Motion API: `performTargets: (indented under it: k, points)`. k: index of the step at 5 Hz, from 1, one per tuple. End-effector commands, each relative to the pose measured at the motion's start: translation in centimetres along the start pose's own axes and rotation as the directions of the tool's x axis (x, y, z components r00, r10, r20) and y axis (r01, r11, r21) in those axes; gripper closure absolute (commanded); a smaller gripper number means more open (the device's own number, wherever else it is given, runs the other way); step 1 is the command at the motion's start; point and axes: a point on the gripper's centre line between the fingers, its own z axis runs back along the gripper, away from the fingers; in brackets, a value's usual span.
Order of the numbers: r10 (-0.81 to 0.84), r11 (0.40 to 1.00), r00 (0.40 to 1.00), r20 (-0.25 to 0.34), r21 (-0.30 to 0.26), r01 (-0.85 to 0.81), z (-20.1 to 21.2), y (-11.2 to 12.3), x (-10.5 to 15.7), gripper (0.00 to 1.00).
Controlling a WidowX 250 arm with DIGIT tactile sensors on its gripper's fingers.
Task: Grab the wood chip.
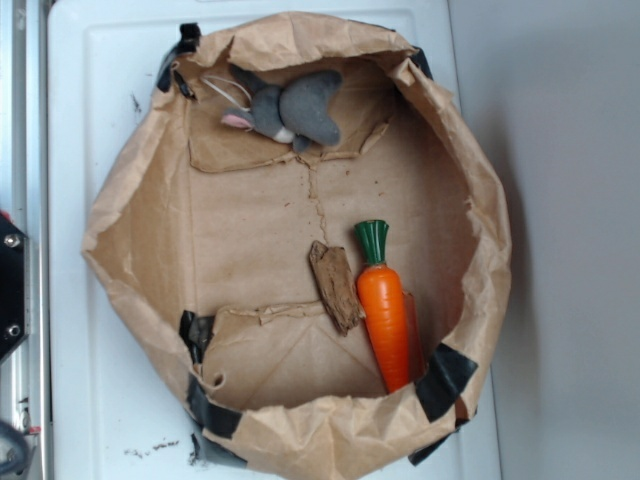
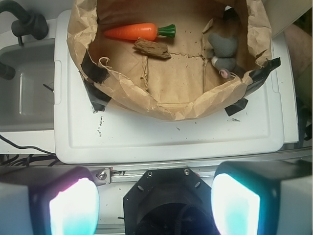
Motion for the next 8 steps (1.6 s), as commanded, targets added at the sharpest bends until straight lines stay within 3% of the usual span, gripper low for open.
performTargets:
  k: [1, 2, 3, 4, 6, 7, 8]
  points:
    - [0.0, 1.0, 1.0, 0.0, 0.0, 0.0, 0.0, 0.0, 0.0, 0.0]
    - [-0.114, 0.993, 0.99, 0.078, 0.046, 0.111, -1.2, -1.0, 4.9, 0.0]
    - [-0.309, 0.951, 0.948, 0.07, 0.046, 0.307, -2.6, -1.8, 9.2, 0.0]
    - [-0.338, 0.941, 0.937, 0.081, 0.051, 0.335, -3.8, -2.3, 12.7, 0.0]
    - [-0.338, 0.941, 0.937, 0.081, 0.051, 0.335, -3.8, -2.3, 12.7, 0.0]
    - [-0.421, 0.907, 0.896, 0.14, 0.067, 0.416, -8.5, -0.3, 14.4, 0.0]
    - [-0.461, 0.887, 0.882, 0.101, 0.074, 0.455, -13.2, 1.3, 15.6, 0.0]
